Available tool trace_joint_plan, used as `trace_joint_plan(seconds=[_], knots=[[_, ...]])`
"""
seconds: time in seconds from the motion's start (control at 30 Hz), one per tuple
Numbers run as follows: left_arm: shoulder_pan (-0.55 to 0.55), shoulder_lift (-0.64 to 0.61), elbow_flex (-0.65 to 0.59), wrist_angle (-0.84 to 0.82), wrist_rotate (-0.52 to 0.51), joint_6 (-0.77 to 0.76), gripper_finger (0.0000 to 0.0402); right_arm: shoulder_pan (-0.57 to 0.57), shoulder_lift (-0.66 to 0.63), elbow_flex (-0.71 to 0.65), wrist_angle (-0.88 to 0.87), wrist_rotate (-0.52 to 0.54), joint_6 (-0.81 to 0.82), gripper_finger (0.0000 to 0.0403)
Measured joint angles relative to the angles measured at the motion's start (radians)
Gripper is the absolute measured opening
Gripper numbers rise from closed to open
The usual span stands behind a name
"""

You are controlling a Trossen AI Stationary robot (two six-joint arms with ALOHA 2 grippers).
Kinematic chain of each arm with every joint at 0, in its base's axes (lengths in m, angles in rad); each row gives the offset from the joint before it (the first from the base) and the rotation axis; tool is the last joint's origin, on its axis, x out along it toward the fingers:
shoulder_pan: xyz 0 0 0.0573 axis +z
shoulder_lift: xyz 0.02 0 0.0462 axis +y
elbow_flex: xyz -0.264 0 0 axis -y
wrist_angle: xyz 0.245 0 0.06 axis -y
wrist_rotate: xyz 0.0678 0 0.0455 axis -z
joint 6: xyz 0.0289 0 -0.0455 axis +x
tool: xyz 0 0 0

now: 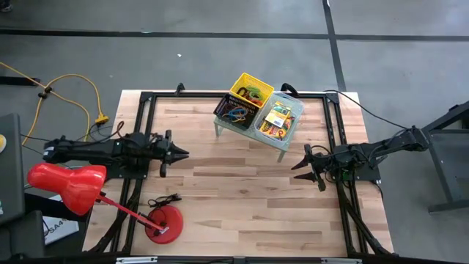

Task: Pick & Place Office Desk Supplies
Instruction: Return to Home Position

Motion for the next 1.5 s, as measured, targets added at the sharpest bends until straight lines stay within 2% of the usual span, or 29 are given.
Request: trace_joint_plan(seconds=[0.3,0.53,0.83,1.5], knots=[[0.0,-0.058,-0.119,0.188,-0.003,-0.041,0.0052,0.0,0.0,0.0,0.0,0.0,0.0,0.0148],[-0.001,-0.058,-0.121,0.172,-0.042,-0.054,0.0052,0.0,0.0,0.0,0.0,0.0,0.0,0.0148],[0.0,-0.06,-0.124,0.053,-0.042,-0.085,0.0052,0.0,0.0,0.0,0.0,0.0,0.0,0.0148],[0.0,-0.047,-0.125,0.054,-0.018,-0.051,0.0052,0.0,0.0,0.0,0.0,0.0,0.0,0.0148]])
